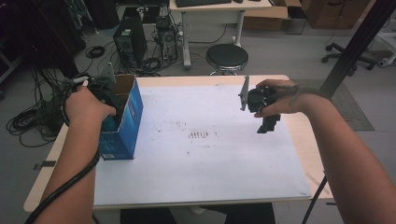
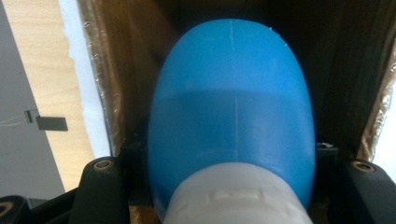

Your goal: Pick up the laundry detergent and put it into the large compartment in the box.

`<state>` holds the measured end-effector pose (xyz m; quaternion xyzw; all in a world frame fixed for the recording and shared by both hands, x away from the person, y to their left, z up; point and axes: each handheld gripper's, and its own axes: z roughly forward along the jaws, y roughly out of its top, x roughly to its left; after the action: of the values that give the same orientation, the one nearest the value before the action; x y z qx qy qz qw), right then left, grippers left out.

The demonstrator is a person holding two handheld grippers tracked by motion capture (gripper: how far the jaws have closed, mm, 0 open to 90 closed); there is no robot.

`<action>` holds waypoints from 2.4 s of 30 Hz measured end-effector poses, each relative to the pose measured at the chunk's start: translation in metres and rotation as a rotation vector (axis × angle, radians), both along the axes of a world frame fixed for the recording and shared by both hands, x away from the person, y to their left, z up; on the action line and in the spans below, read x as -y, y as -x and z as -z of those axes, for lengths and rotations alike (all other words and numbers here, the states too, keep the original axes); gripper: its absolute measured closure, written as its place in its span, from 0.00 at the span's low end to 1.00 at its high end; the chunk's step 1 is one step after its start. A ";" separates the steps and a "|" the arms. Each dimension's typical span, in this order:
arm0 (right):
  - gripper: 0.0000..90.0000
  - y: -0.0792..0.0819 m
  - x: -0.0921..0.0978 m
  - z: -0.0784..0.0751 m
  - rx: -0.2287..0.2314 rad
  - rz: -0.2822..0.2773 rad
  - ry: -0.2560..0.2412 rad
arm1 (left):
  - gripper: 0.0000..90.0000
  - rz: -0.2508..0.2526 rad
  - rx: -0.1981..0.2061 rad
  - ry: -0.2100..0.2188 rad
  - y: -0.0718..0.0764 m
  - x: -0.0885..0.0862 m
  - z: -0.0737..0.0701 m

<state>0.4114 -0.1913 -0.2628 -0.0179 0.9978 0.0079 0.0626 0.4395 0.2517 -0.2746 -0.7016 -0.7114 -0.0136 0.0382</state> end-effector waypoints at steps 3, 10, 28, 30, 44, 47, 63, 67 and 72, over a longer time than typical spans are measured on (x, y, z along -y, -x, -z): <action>0.08 0.000 0.000 0.001 0.000 -0.001 0.002 | 0.42 0.003 -0.006 -0.004 0.000 0.001 0.002; 0.08 0.001 -0.001 0.000 0.003 -0.004 0.000 | 0.42 0.007 -0.014 -0.004 0.001 0.001 0.009; 0.08 0.003 0.001 0.001 0.002 0.001 0.000 | 0.42 0.010 -0.004 -0.003 0.002 0.001 0.012; 0.08 0.003 0.001 0.001 0.002 0.001 -0.001 | 0.42 0.009 -0.004 -0.002 0.002 0.000 0.012; 0.08 0.005 0.001 0.001 0.004 0.002 -0.003 | 0.42 0.012 0.005 -0.002 0.003 0.000 0.012; 0.08 0.004 0.002 0.001 0.005 0.003 -0.006 | 0.42 0.016 0.006 -0.007 0.003 0.001 0.012; 0.08 0.003 0.001 0.003 0.000 -0.002 -0.007 | 0.39 0.050 0.000 -0.047 0.004 0.005 0.006; 0.08 0.003 0.002 0.003 0.000 -0.001 -0.009 | 0.36 0.041 0.018 -0.042 0.004 0.005 0.001; 0.08 0.003 0.002 0.003 0.001 0.000 -0.010 | 0.34 0.043 0.026 -0.054 0.004 0.005 -0.004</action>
<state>0.4084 -0.1934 -0.2657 -0.0177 0.9978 0.0129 0.0632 0.4353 0.2468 -0.2702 -0.7152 -0.6960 -0.0426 0.0474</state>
